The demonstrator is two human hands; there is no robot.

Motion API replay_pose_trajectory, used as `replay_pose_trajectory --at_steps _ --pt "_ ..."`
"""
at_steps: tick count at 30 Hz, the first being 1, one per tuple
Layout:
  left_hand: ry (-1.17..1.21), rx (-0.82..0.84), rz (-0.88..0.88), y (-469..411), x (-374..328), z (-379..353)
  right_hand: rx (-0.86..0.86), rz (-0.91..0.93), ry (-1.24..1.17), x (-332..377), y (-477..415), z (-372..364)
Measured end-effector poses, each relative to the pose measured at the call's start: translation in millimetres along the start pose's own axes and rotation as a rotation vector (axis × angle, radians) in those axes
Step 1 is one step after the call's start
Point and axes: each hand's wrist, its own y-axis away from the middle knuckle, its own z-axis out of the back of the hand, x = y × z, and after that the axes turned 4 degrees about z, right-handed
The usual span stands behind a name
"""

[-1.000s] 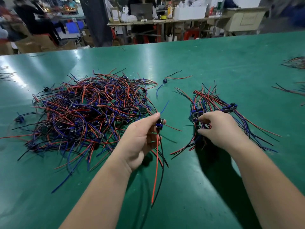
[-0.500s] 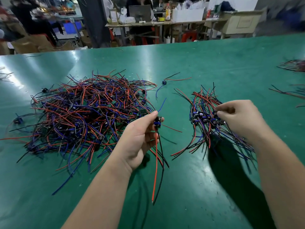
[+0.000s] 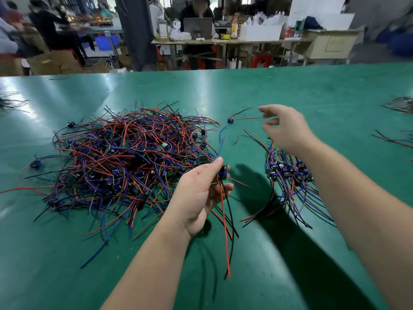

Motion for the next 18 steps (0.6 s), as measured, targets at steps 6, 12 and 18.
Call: replay_pose_trajectory --at_steps 6,12,18 --pt "-0.097 0.076 -0.072 6 3 -6 0.174 -0.160 -0.549 10 63 -9" --pt "-0.313 0.222 -0.057 15 8 -9 0.567 -0.258 -1.183 31 112 -13" --pt "-0.393 0.220 -0.032 17 9 -12 0.501 -0.318 -1.197 26 112 -11"
